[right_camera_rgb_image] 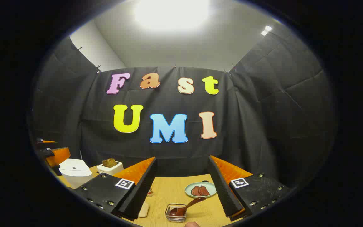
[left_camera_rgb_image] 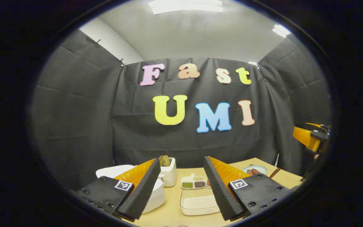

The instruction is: Close the left gripper, press the button to open the rice cooker; take a wooden spoon from the chopstick holder with the right hand, scoop a spoonful of rice and pour it into the rice cooker, then put the wooden spoon back into the chopstick holder.

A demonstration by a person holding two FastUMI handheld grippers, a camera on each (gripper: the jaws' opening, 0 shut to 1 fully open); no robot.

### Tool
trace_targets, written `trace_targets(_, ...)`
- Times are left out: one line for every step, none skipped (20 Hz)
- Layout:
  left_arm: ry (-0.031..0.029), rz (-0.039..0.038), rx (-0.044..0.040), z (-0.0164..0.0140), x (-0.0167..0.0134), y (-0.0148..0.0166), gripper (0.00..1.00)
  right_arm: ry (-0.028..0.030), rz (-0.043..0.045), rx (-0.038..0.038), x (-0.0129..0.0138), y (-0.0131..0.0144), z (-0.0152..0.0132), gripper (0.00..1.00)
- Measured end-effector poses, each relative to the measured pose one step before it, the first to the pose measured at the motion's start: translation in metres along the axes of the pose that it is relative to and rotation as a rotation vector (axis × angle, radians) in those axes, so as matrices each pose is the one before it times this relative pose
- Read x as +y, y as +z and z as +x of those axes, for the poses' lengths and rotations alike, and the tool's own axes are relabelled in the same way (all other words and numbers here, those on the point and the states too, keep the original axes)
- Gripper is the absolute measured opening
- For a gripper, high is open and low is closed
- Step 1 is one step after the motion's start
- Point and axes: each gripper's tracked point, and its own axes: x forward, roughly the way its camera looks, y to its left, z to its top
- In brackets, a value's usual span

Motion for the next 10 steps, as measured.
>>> trace_targets(0.00297,0.00396,-0.00387,-0.00148,-0.00046,0.00073,0.96,0.00259,-0.00872,-0.00618,0.00052,0.0007,0.00007,0.96)
trace_targets(0.00275,0.00475,-0.00201,-0.00227,0.00068,0.00093,0.96,0.0011,-0.01046,-0.00627,-0.00012,0.00129,-0.00074,0.95)
trace_targets(0.00075,0.00474,-0.00117,-0.00121,-0.00136,-0.00024,0.94,0.00348,-0.00717,-0.0072,0.00047,0.00136,-0.00116,0.96)
trace_targets(-0.0015,0.0056,-0.00088,-0.00071,-0.00081,0.00049,0.96,0.00284,-0.00306,-0.00439,0.0004,0.00081,0.00003,0.95)
trace_targets(0.00092,0.00739,0.00217,-0.00024,-0.00063,-0.00063,0.94,0.00285,-0.00218,-0.00257,0.00076,-0.00042,0.00052,0.94)
trace_targets(0.00221,0.00406,0.00033,0.00026,0.00012,0.00032,0.96,0.00066,-0.00399,-0.00183,0.00073,0.00033,-0.00029,0.96)
trace_targets(-0.00091,-0.0021,0.00136,0.00064,-0.00065,0.00002,0.97,-0.00137,-0.00486,-0.00373,-0.0004,0.0004,0.00009,0.96)
trace_targets(-0.00105,-0.00388,0.0023,-0.00079,-0.00169,-0.0001,0.97,0.00117,-0.00194,-0.00223,0.00082,0.00047,0.00042,0.96)
trace_targets(0.00001,-0.00086,-0.00022,0.00053,-0.00043,-0.00061,0.97,0.00096,0.00249,-0.00209,0.0013,-0.00029,0.00021,0.96)
trace_targets(0.00401,0.00418,-0.00171,-0.00024,0.00078,0.00152,0.96,0.00165,0.00541,-0.00084,0.00108,0.0001,-0.00041,0.96)
